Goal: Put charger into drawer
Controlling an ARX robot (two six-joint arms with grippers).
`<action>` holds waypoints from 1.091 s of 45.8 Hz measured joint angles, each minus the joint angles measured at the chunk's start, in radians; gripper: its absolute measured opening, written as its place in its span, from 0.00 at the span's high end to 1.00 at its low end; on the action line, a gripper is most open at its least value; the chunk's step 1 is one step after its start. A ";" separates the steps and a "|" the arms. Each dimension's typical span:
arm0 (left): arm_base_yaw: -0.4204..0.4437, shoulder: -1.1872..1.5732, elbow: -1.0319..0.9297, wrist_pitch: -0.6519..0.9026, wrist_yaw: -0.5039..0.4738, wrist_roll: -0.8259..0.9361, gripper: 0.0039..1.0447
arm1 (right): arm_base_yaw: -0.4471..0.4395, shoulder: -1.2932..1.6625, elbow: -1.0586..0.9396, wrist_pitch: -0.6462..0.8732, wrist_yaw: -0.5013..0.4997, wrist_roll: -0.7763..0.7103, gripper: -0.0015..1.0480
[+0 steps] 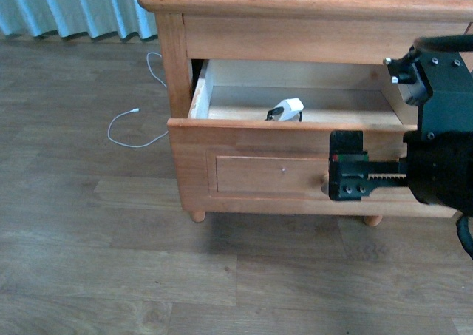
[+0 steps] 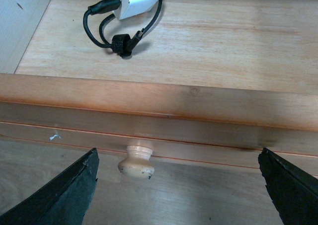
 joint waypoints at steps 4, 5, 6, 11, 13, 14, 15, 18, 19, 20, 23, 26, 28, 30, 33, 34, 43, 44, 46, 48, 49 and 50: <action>0.000 0.000 0.000 0.000 0.000 0.000 0.06 | -0.004 0.069 0.061 0.058 0.019 -0.019 0.08; 0.000 0.000 0.000 0.000 0.000 0.000 0.06 | -0.006 0.083 0.074 0.069 0.018 -0.019 0.08; 0.000 0.000 0.000 0.000 0.000 0.000 0.06 | -0.006 0.089 0.080 0.075 0.018 -0.020 0.08; 0.000 0.000 0.000 0.000 0.000 0.000 0.06 | -0.017 0.149 0.130 0.129 0.018 -0.025 0.08; 0.000 0.000 0.000 0.000 0.000 0.000 0.06 | -0.022 0.175 0.156 0.145 0.018 -0.029 0.08; 0.000 0.000 0.000 0.000 0.000 0.000 0.06 | -0.023 0.182 0.162 0.150 0.018 -0.031 0.08; 0.000 0.000 0.000 0.000 0.000 0.000 0.06 | -0.026 0.194 0.174 0.158 0.019 -0.033 0.08; 0.000 0.000 0.000 0.000 0.000 0.000 0.06 | -0.032 0.223 0.204 0.172 0.019 -0.039 0.08; 0.000 0.000 0.000 0.000 0.000 0.000 0.06 | -0.034 0.235 0.218 0.177 0.023 -0.043 0.08; 0.000 0.000 0.000 0.000 0.000 0.000 0.06 | -0.036 0.246 0.231 0.182 0.027 -0.046 0.08; 0.000 0.000 0.000 0.000 0.000 0.000 0.06 | -0.040 0.269 0.264 0.185 0.038 -0.055 0.08; 0.000 0.000 0.000 0.000 0.000 0.000 0.06 | -0.043 0.291 0.298 0.185 0.048 -0.059 0.08; 0.000 0.000 0.000 0.000 0.000 0.000 0.06 | -0.044 0.311 0.325 0.185 0.054 -0.059 0.08; 0.000 0.000 0.000 0.000 0.000 0.000 0.06 | -0.044 0.324 0.345 0.185 0.060 -0.059 0.08; 0.000 0.000 0.000 0.000 0.000 0.000 0.06 | -0.044 0.348 0.379 0.187 0.069 -0.060 0.08; 0.000 0.000 0.000 0.000 0.000 0.000 0.06 | -0.044 0.358 0.391 0.189 0.073 -0.061 0.08; 0.000 0.000 0.000 0.000 0.000 0.000 0.06 | -0.040 0.423 0.461 0.220 0.102 -0.067 0.08; 0.000 0.000 0.000 0.000 0.000 0.000 0.06 | -0.039 0.431 0.471 0.225 0.108 -0.069 0.08; 0.000 0.000 0.000 0.000 0.000 0.000 0.06 | -0.038 0.447 0.488 0.232 0.114 -0.069 0.08; 0.000 0.000 0.000 0.000 0.000 0.000 0.06 | -0.037 0.460 0.504 0.234 0.119 -0.070 0.08; 0.000 0.000 0.000 0.000 0.000 0.000 0.06 | -0.037 0.466 0.510 0.235 0.119 -0.070 0.08; 0.000 0.000 0.000 0.000 0.000 0.000 0.06 | -0.037 0.473 0.520 0.237 0.120 -0.071 0.08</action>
